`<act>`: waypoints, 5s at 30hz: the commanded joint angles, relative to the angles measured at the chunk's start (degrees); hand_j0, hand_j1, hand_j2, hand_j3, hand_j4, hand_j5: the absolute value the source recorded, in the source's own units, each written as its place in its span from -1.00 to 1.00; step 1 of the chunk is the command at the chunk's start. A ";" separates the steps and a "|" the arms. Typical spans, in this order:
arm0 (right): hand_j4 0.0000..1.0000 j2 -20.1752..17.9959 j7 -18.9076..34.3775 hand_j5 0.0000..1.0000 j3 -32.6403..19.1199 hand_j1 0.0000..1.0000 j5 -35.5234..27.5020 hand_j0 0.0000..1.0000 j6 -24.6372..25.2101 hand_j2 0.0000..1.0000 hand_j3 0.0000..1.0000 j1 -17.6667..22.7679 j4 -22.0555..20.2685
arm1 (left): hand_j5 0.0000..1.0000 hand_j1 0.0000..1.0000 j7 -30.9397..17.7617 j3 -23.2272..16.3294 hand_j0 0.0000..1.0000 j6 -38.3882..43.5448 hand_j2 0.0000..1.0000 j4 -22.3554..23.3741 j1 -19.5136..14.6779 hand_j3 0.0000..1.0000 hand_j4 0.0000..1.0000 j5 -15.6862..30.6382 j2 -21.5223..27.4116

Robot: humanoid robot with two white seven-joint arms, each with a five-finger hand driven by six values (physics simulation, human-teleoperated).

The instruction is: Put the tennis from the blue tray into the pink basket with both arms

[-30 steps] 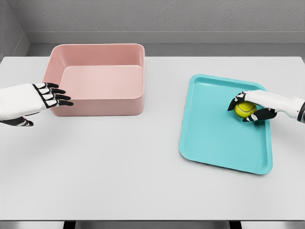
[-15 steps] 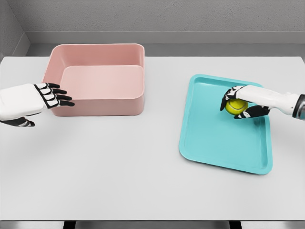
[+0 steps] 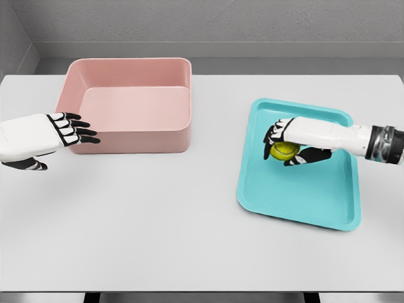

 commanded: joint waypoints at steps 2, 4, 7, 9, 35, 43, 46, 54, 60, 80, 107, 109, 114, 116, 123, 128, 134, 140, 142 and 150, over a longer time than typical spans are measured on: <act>-0.02 0.23 0.06 -0.02 0.25 -0.02 -0.56 -0.02 0.17 -0.02 -0.02 -0.09 -2.14 | 1.00 1.00 0.01 0.02 1.00 0.07 1.00 -0.02 0.00 1.00 1.00 0.32 0.11; -0.02 1.19 0.06 -0.02 0.34 -0.02 -0.56 -0.02 0.17 -0.02 -0.02 -0.18 -2.14 | 1.00 1.00 0.01 0.02 1.00 0.07 1.00 -0.02 0.00 1.00 1.00 0.32 0.11; -0.02 2.34 0.06 -0.02 0.51 -0.02 -0.38 -0.02 0.17 -0.02 -0.02 -0.26 -2.14 | 1.00 1.00 0.01 0.02 1.00 0.07 1.00 -0.02 0.00 1.00 1.00 0.32 0.11; -0.02 3.48 0.06 -0.02 0.51 -0.02 -0.30 -0.02 0.17 -0.02 -0.02 -0.35 -2.05 | 1.00 1.00 0.01 0.02 1.00 0.07 1.00 -0.02 0.00 1.00 1.00 0.32 0.02; -0.02 24.39 3.05 -0.02 3.94 -0.02 10.51 -0.02 1.59 -0.02 -0.02 -1.49 1.73 | 1.00 1.00 0.01 0.02 1.00 0.07 1.00 -0.11 0.61 1.00 1.00 0.32 0.02; -0.02 29.14 3.05 -0.02 7.02 -0.02 12.45 -0.02 1.68 -0.02 -0.02 -2.11 6.13 | 1.00 1.00 0.01 0.02 1.00 0.07 1.00 -0.02 0.62 1.00 1.00 0.32 0.20; -0.02 29.58 3.05 -0.02 8.07 -0.02 12.54 -0.02 2.03 -0.02 -0.02 -2.11 5.95 | 1.00 1.00 0.01 0.02 1.00 0.07 1.00 -0.02 0.62 1.00 1.00 0.32 0.20; -0.02 31.43 3.05 -0.02 8.69 -0.02 14.38 -0.02 2.30 -0.02 -0.02 -2.11 7.71 | 1.00 1.00 0.01 0.02 1.00 0.07 1.00 -0.02 0.62 1.00 1.00 0.32 0.29; -0.01 31.69 2.96 -0.01 8.78 -0.01 14.47 -0.01 2.30 -0.01 -0.01 -2.11 8.68 | 1.00 1.00 0.01 0.02 1.00 0.07 1.00 -0.02 0.61 1.00 1.00 0.32 0.29; 1.00 29.67 2.96 1.00 -0.10 1.00 16.05 1.00 1.86 1.00 1.00 -2.02 -3.10 | 1.00 1.00 0.01 0.02 1.00 0.07 1.00 -0.02 0.79 1.00 1.00 0.32 -0.15; 1.00 13.67 2.61 1.00 -41.06 1.00 13.06 1.00 0.17 1.00 1.00 20.39 -13.91 | 1.00 1.00 -4.12 -6.22 1.00 0.07 1.00 0.07 -1.93 1.00 1.00 -11.19 -19.31; 1.00 13.68 2.61 1.00 -41.23 1.00 13.06 1.00 0.17 1.00 1.00 21.80 -13.65 | 1.00 1.00 -4.12 -6.57 1.00 0.07 1.00 -0.02 -2.11 1.00 1.00 -11.19 -20.28; 1.00 14.20 2.87 1.00 -44.39 1.00 12.98 1.00 0.17 1.00 1.00 25.22 -12.51 | 1.00 1.00 -4.21 -9.11 1.00 0.07 1.00 -0.02 -3.95 1.00 1.00 -11.11 -21.33; 1.00 14.29 2.87 1.00 -46.86 1.00 12.98 1.00 0.17 1.00 1.00 26.02 -9.17 | 1.00 1.00 -4.21 -10.70 1.00 0.07 1.00 -0.02 -5.19 1.00 1.00 -11.11 -21.42; 1.00 14.47 2.87 1.00 -46.86 1.00 12.98 1.00 0.17 1.00 1.00 26.10 -8.29 | 1.00 1.00 -4.21 -12.63 1.00 0.07 1.00 0.42 -7.56 1.00 1.00 -11.28 -23.44; 1.00 14.47 2.87 1.00 -46.86 1.00 13.06 1.00 0.17 1.00 1.00 25.93 -7.94 | 1.00 1.00 -4.21 -15.27 1.00 0.07 1.00 1.74 -9.93 1.00 1.00 -11.28 -24.67; 1.00 14.47 2.87 1.00 -46.86 1.00 13.06 1.00 0.17 1.00 1.00 25.93 -8.02 | 1.00 1.00 -4.21 -17.38 1.00 0.07 1.00 4.81 -11.69 1.00 1.00 -11.37 -26.43; 1.00 14.47 2.87 1.00 -46.86 1.00 13.06 1.00 0.17 1.00 1.00 25.93 -7.94 | 1.00 1.00 -4.21 -19.14 1.00 0.07 1.00 7.19 -13.01 1.00 1.00 -11.63 -28.01; 1.00 14.47 2.87 1.00 -46.86 1.00 13.06 1.00 0.17 1.00 1.00 25.93 -7.94 | 1.00 1.00 -4.21 -19.66 1.00 0.07 1.00 7.89 -13.36 1.00 1.00 -11.72 -28.36; 1.00 14.47 2.87 1.00 -46.86 1.00 13.06 1.00 0.17 1.00 1.00 25.93 -7.50 | 1.00 1.00 -4.21 -20.37 1.00 0.07 1.00 10.18 -14.15 1.00 1.00 -11.72 -29.16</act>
